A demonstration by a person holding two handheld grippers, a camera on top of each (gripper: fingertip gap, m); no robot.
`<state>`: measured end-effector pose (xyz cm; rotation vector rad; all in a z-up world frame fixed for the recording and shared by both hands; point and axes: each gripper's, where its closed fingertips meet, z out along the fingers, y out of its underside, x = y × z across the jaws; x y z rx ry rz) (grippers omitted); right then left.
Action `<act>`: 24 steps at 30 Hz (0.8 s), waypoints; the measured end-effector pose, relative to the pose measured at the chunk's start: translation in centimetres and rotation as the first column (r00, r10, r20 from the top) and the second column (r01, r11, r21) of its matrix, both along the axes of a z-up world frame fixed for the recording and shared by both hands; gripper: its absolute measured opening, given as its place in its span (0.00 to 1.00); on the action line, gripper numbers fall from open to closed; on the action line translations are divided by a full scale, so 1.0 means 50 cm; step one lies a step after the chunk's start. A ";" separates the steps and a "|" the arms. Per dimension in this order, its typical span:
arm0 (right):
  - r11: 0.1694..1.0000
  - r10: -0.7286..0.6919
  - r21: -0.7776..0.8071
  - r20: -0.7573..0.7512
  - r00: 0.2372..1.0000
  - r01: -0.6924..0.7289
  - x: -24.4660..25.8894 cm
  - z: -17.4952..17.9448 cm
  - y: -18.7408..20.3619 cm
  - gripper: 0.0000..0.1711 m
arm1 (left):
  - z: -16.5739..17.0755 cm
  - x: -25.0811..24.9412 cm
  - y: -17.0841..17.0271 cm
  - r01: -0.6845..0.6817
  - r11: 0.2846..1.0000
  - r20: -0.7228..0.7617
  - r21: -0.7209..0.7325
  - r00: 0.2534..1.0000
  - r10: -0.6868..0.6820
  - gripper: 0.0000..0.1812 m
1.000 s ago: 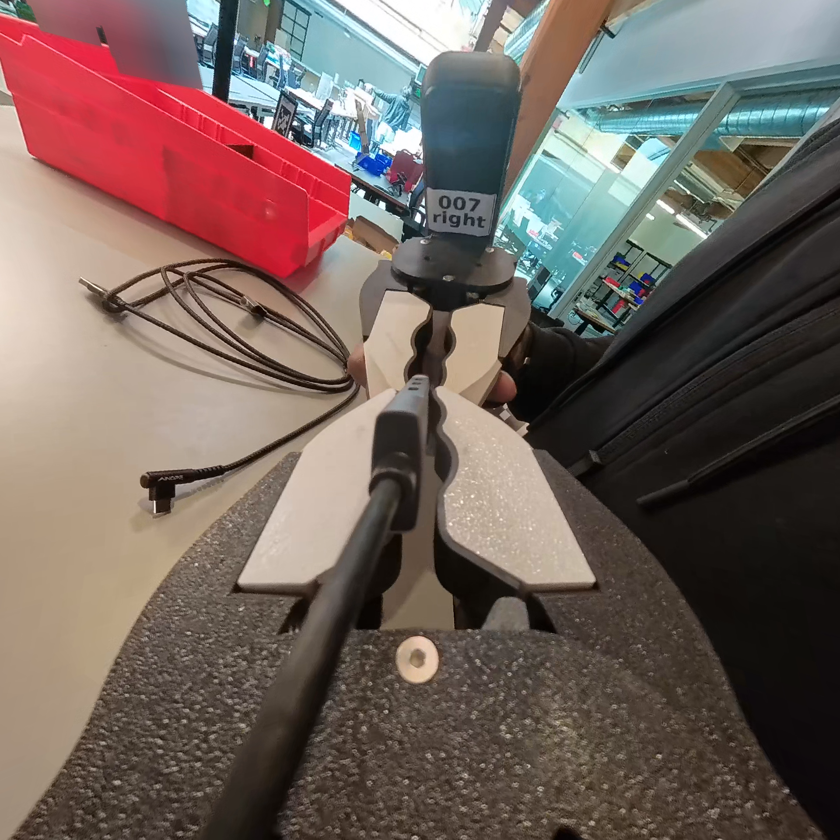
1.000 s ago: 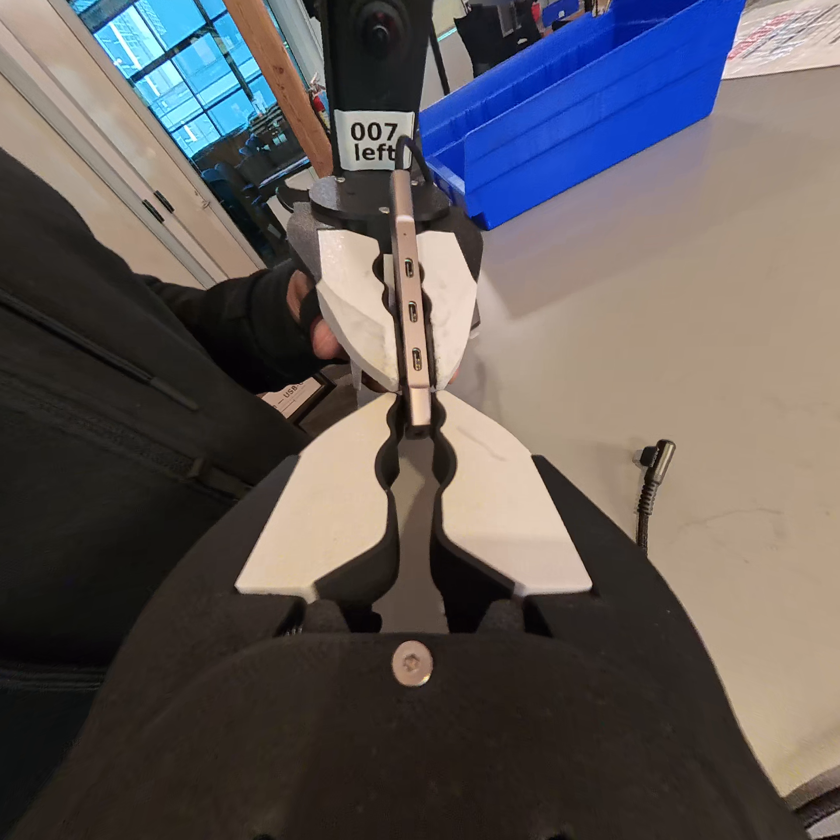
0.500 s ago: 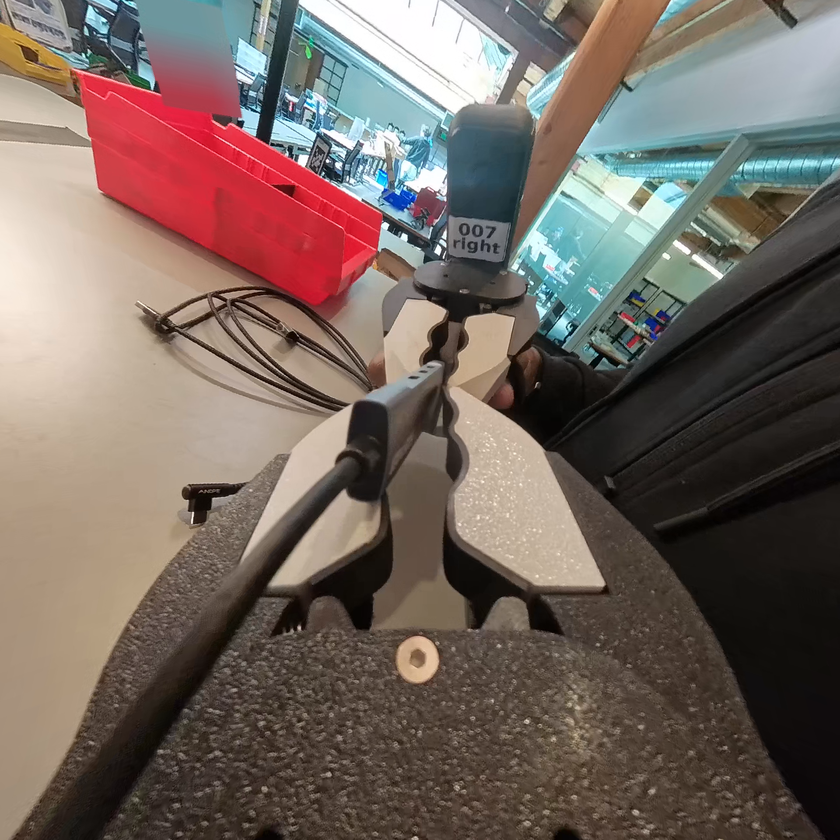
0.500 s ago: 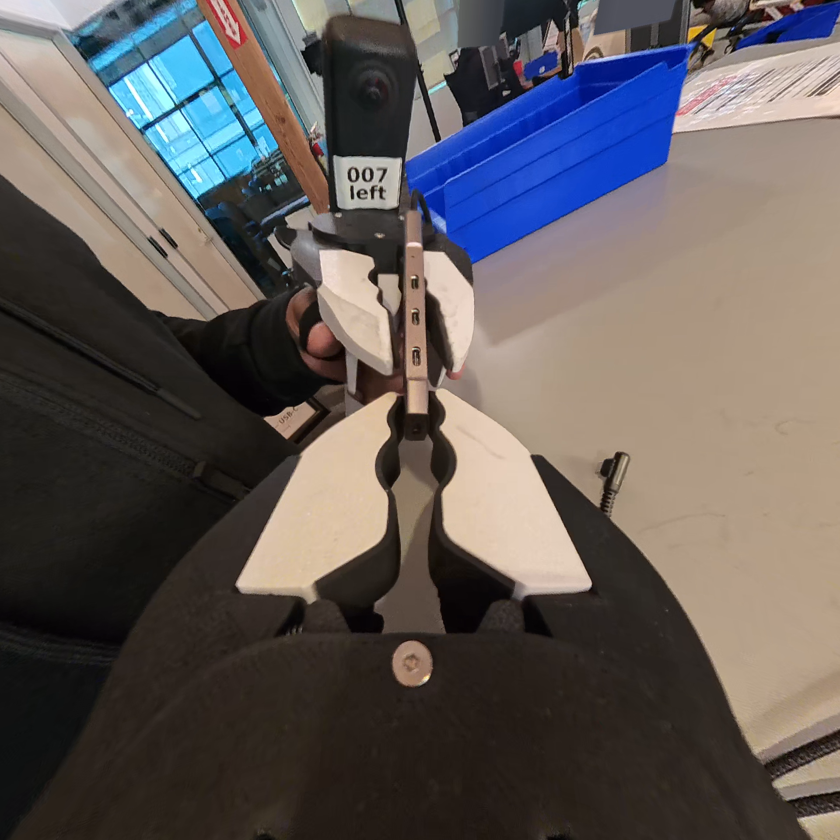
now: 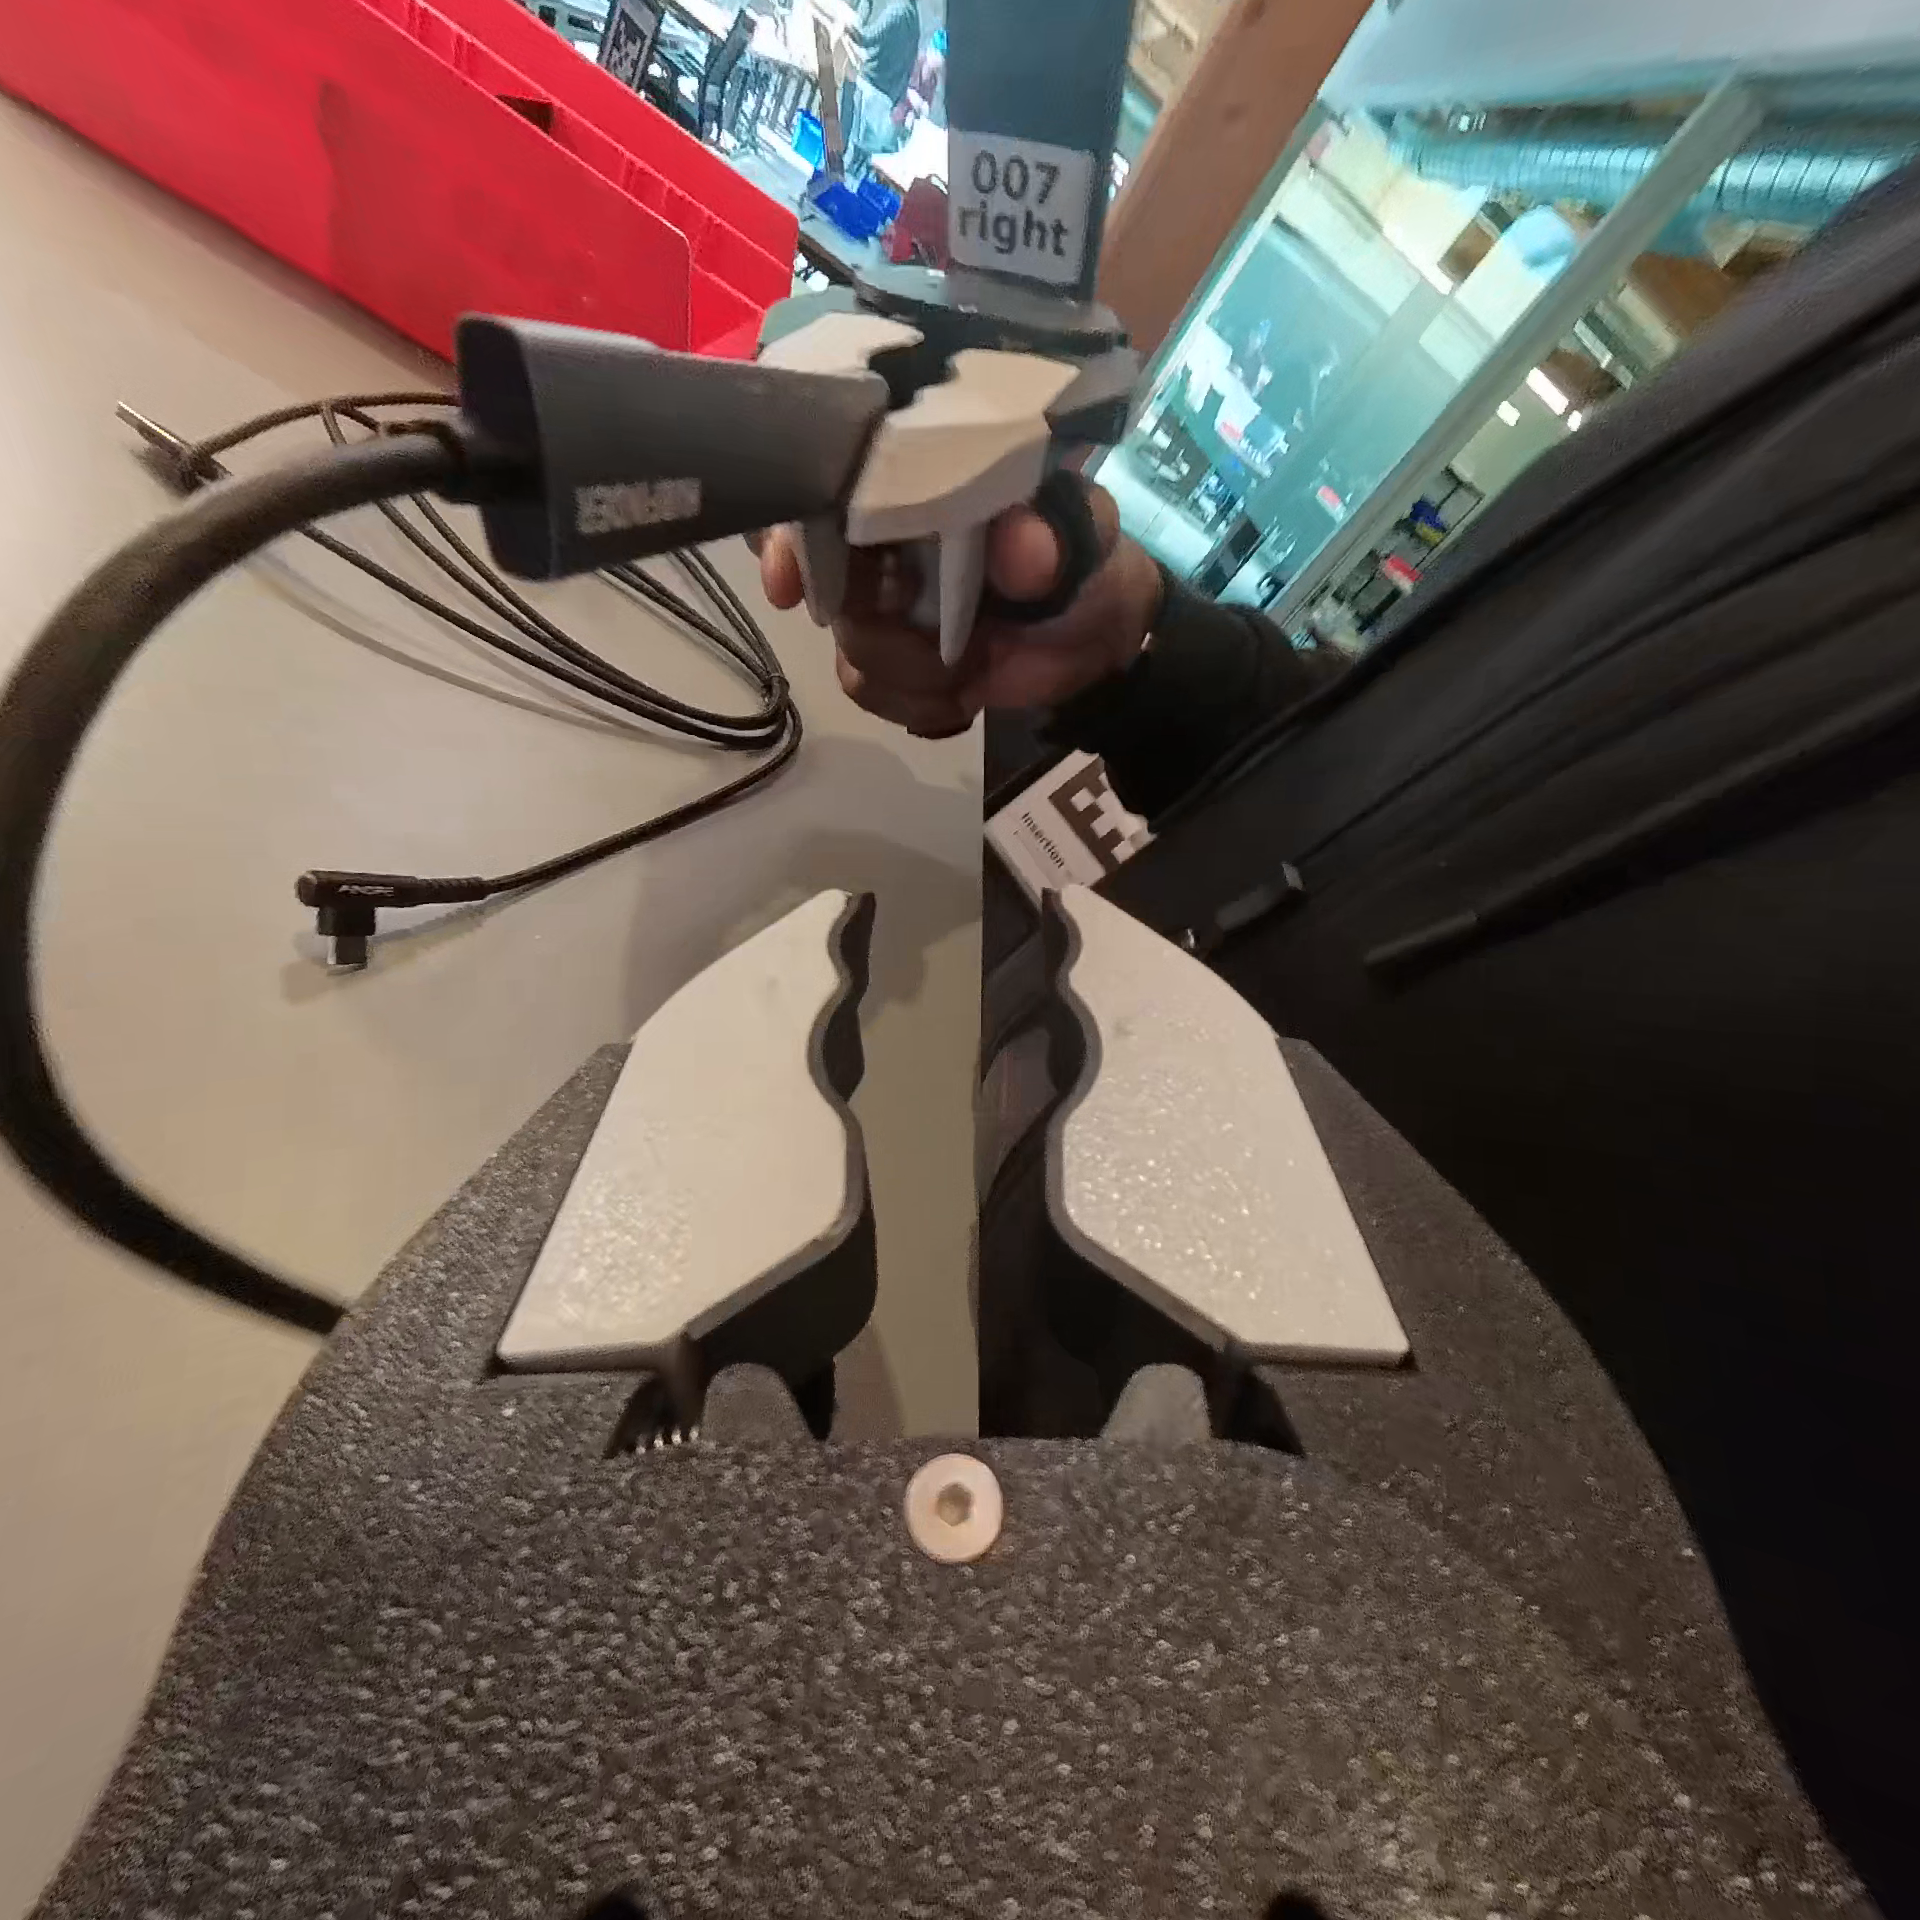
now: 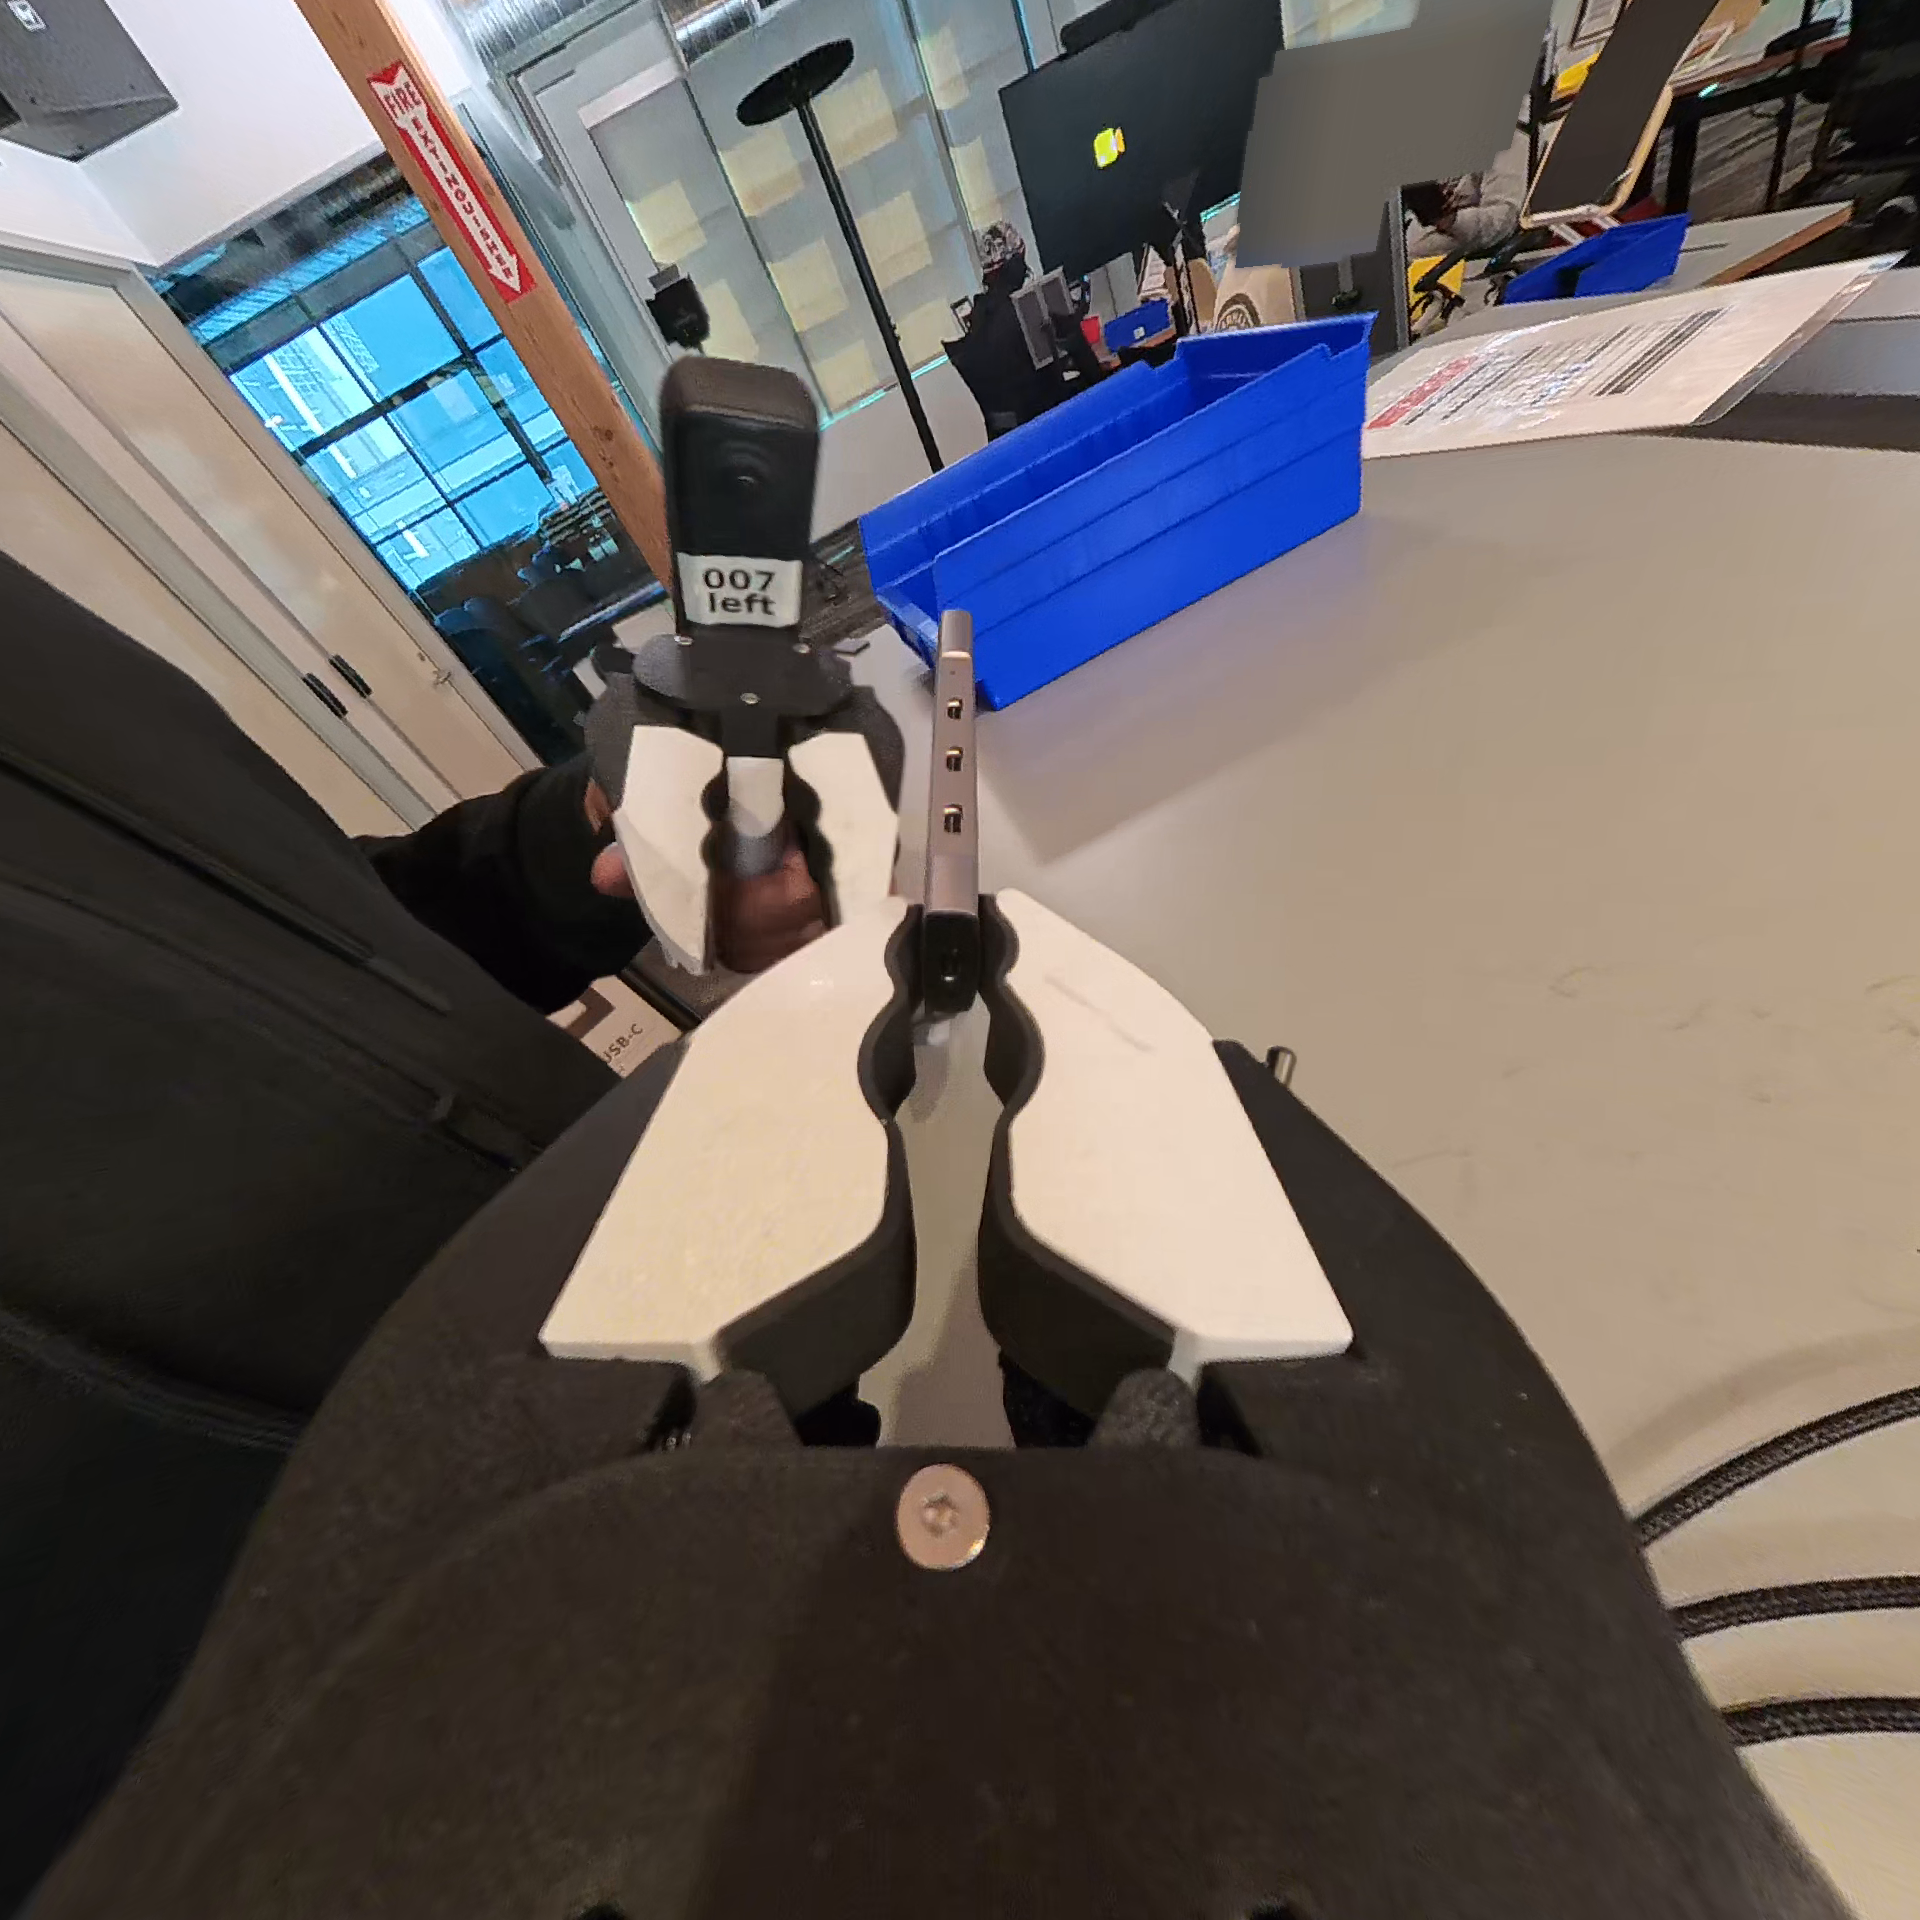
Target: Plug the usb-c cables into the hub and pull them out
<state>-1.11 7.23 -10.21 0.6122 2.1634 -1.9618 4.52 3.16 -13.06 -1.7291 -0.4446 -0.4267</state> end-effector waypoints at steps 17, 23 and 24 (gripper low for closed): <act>0.997 -0.057 -0.057 0.029 0.998 0.059 -0.030 0.021 0.015 0.05 | -0.036 -0.131 -0.074 -0.354 0.934 0.039 0.054 0.935 0.353 0.00; 0.974 -0.149 0.164 -0.064 0.987 0.157 -0.050 -0.045 0.030 0.07 | 0.046 -0.161 -0.065 -0.392 0.896 0.011 0.209 0.917 0.399 0.00; 0.964 -0.170 0.196 -0.079 0.982 0.183 -0.056 -0.054 0.035 0.09 | 0.057 -0.164 -0.064 -0.394 0.895 -0.016 0.211 0.914 0.406 0.00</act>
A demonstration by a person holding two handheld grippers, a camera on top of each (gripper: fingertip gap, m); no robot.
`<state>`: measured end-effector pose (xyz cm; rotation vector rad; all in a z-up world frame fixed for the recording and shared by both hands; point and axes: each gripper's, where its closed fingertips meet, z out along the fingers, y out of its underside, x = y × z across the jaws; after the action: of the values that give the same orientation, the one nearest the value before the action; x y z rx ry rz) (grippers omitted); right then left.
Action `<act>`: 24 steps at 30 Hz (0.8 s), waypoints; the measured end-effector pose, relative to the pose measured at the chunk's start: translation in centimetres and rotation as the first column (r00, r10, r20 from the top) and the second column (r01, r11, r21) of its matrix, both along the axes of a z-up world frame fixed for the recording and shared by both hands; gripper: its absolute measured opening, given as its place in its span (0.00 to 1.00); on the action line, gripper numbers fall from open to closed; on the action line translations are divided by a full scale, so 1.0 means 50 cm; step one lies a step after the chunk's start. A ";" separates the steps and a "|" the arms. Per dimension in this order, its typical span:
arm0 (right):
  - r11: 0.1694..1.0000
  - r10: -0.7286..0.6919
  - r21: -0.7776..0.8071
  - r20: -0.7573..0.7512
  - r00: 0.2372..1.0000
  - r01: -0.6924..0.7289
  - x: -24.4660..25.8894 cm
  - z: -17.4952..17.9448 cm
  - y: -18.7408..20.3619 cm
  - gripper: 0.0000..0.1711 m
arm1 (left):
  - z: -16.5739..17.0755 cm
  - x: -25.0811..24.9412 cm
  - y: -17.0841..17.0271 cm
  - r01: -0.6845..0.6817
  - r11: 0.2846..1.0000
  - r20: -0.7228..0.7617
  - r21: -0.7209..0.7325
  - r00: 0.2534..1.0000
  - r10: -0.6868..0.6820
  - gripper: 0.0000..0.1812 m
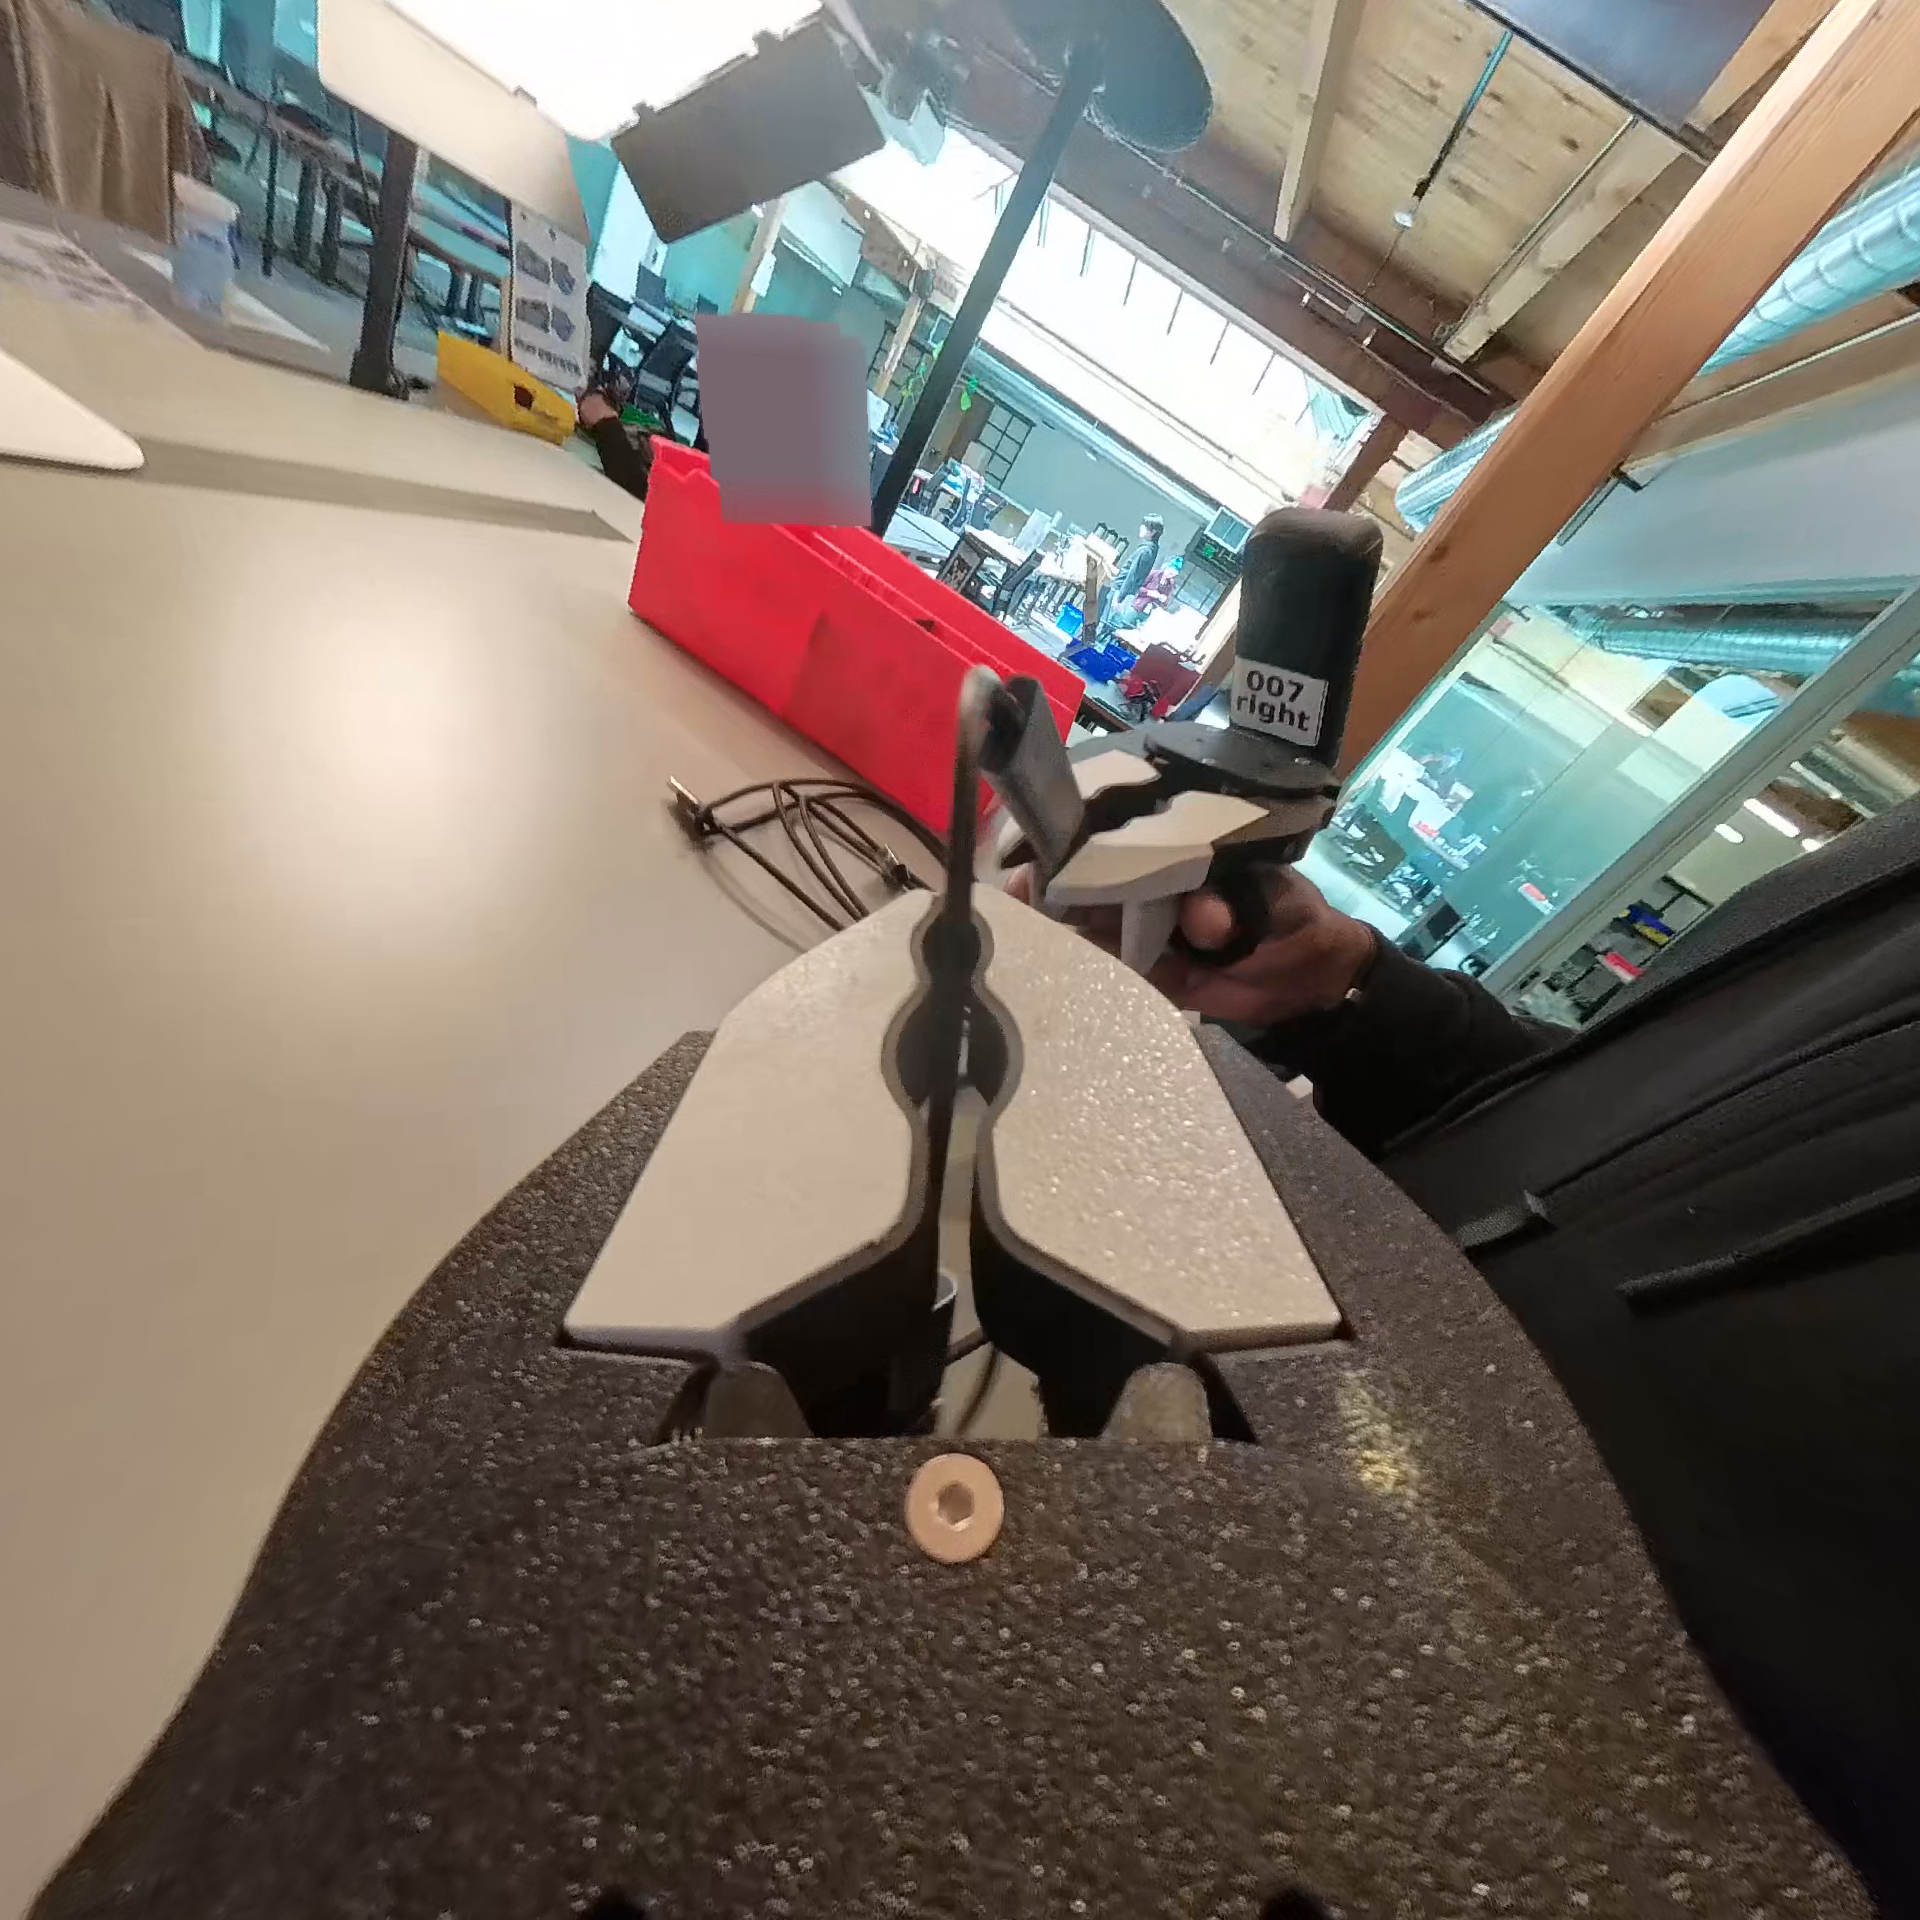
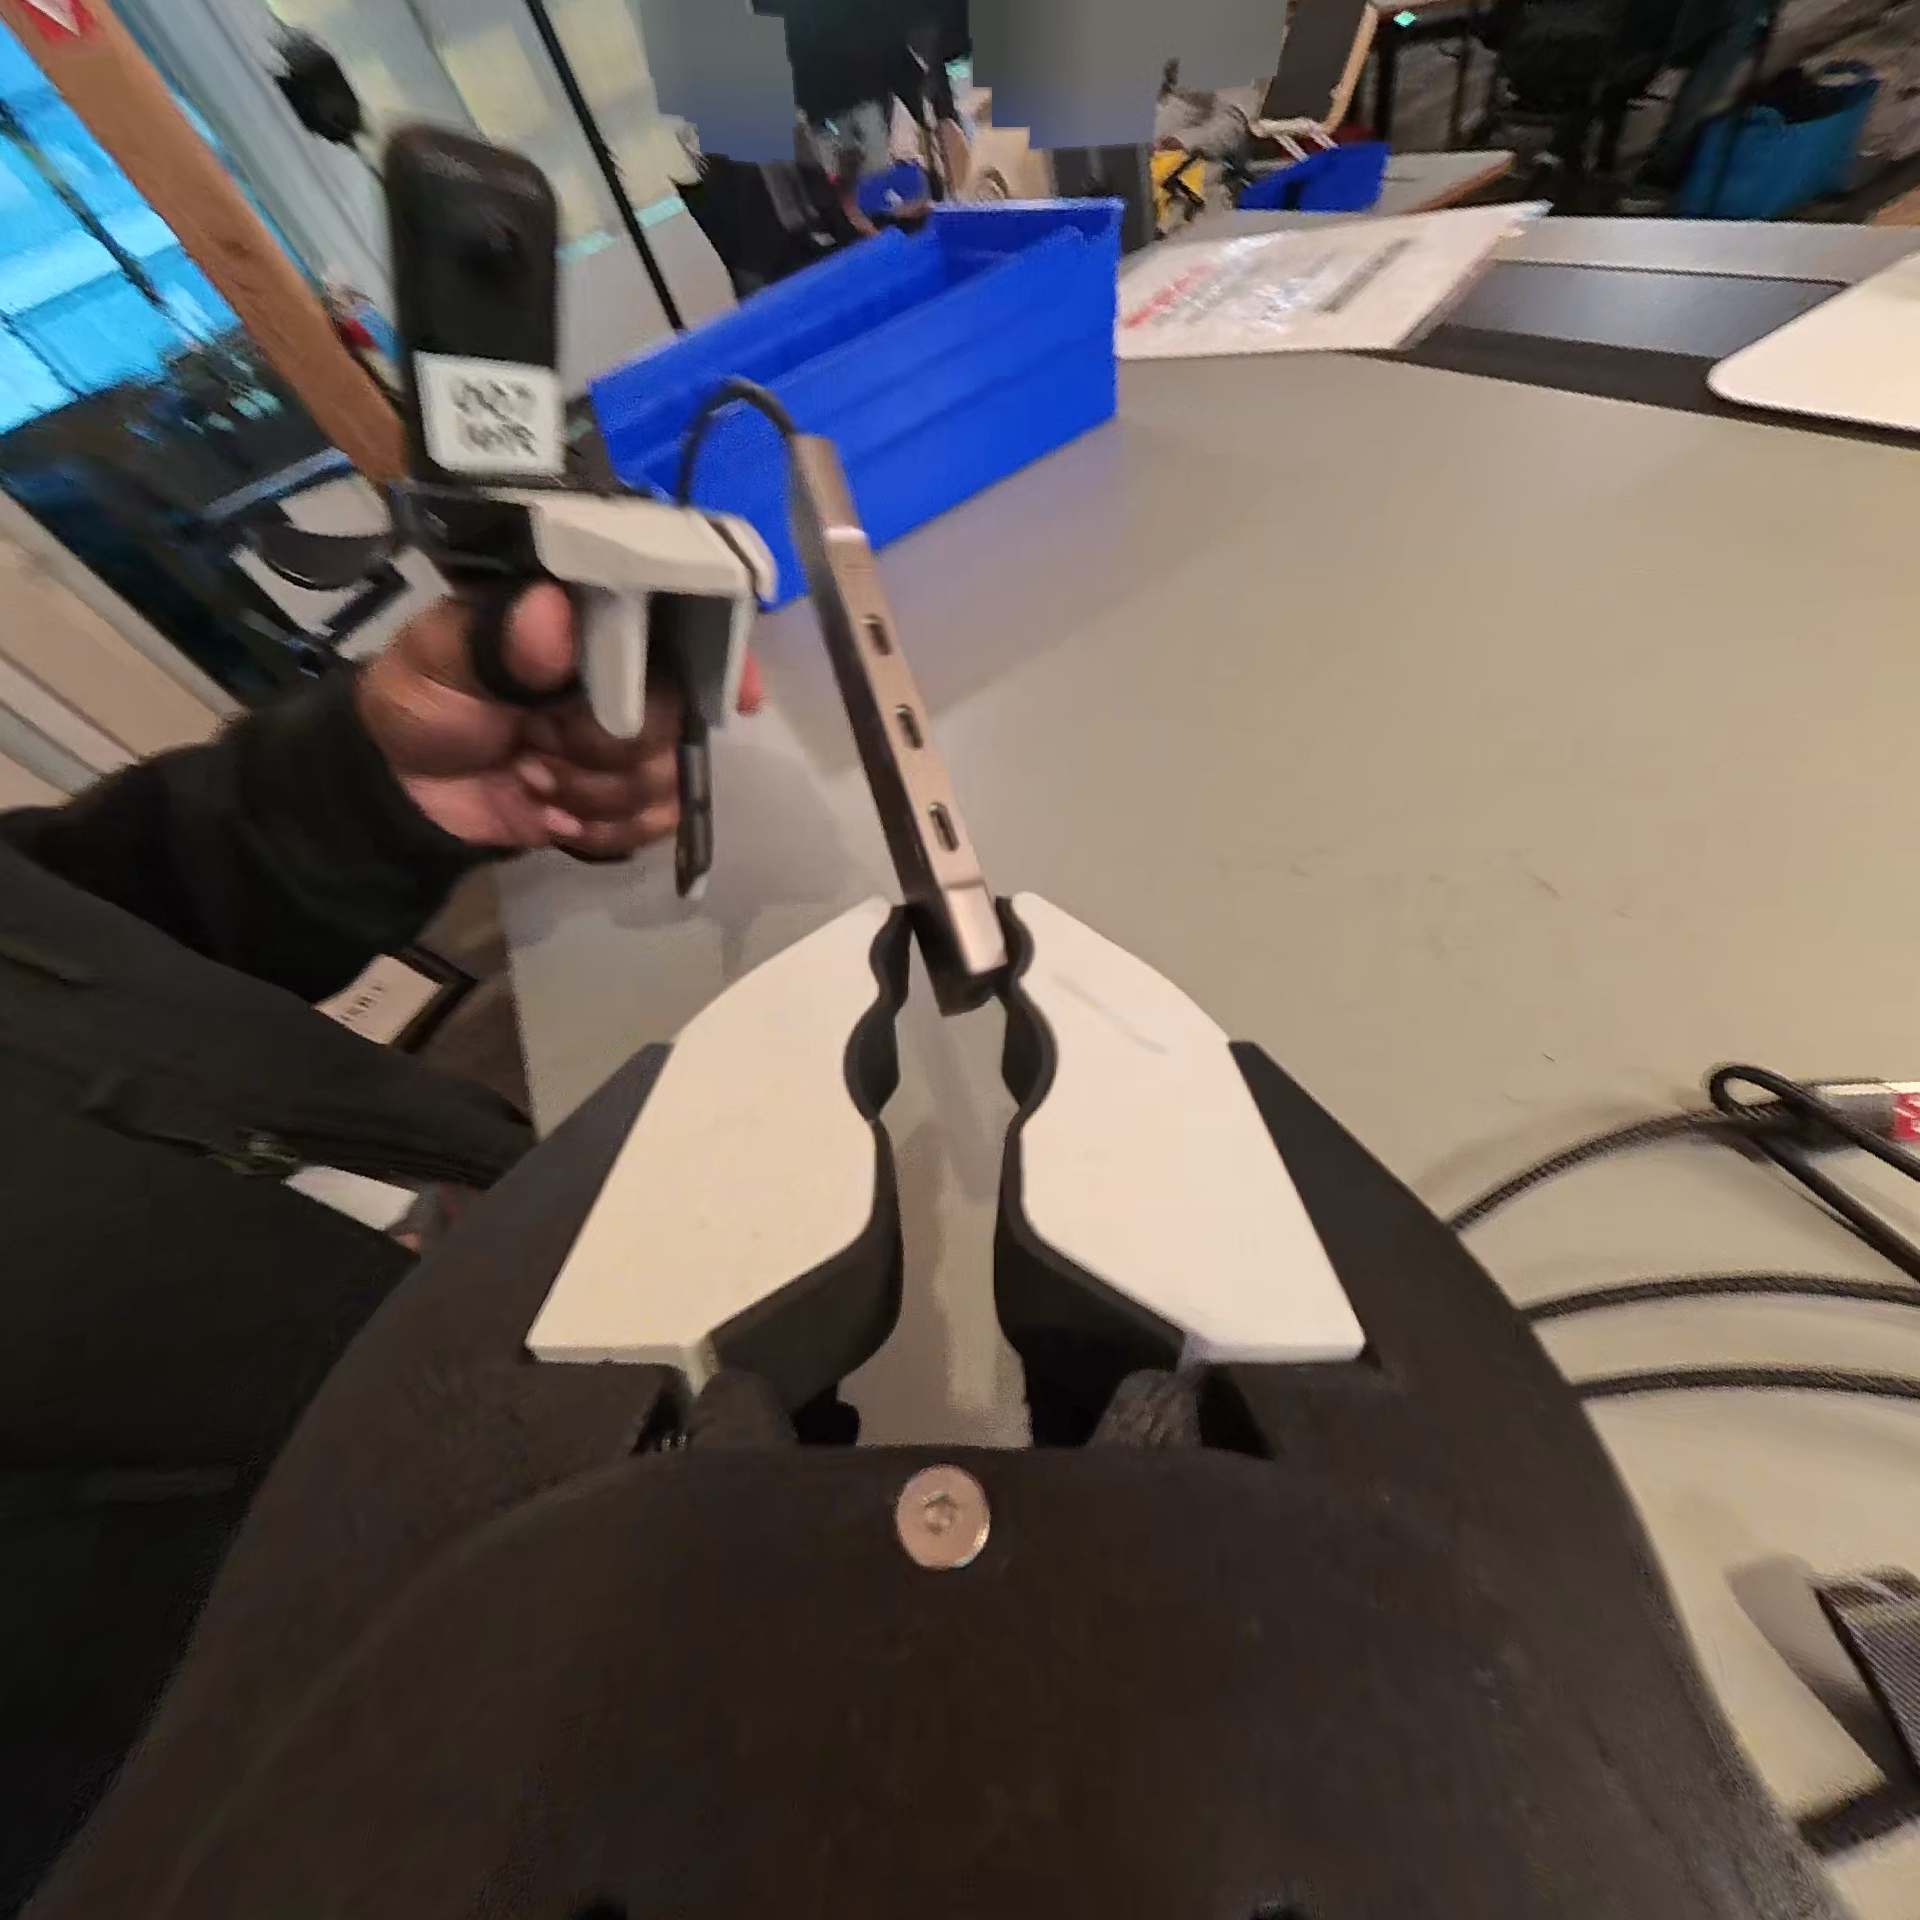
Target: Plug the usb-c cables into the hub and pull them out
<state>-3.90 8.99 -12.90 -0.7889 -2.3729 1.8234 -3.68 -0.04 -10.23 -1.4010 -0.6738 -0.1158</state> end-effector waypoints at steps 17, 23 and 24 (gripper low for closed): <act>0.997 -0.008 0.074 -0.190 0.982 0.023 -0.045 0.032 -0.051 0.41 | 0.113 0.009 0.049 0.129 0.986 -0.217 -0.101 0.965 -0.149 0.00; 0.983 0.185 0.016 -0.114 0.976 -0.184 0.018 0.040 -0.135 0.38 | 0.145 0.014 0.062 0.170 0.986 -0.213 -0.004 0.963 -0.167 0.00; 0.980 0.199 0.019 -0.115 0.973 -0.198 0.028 0.037 -0.148 0.38 | 0.150 0.012 0.064 0.171 0.985 -0.207 0.023 0.965 -0.163 0.00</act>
<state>-2.50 1.60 -11.03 -0.4437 -2.4591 1.8709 -3.07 3.14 -2.72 -1.4067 -0.3802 -0.1155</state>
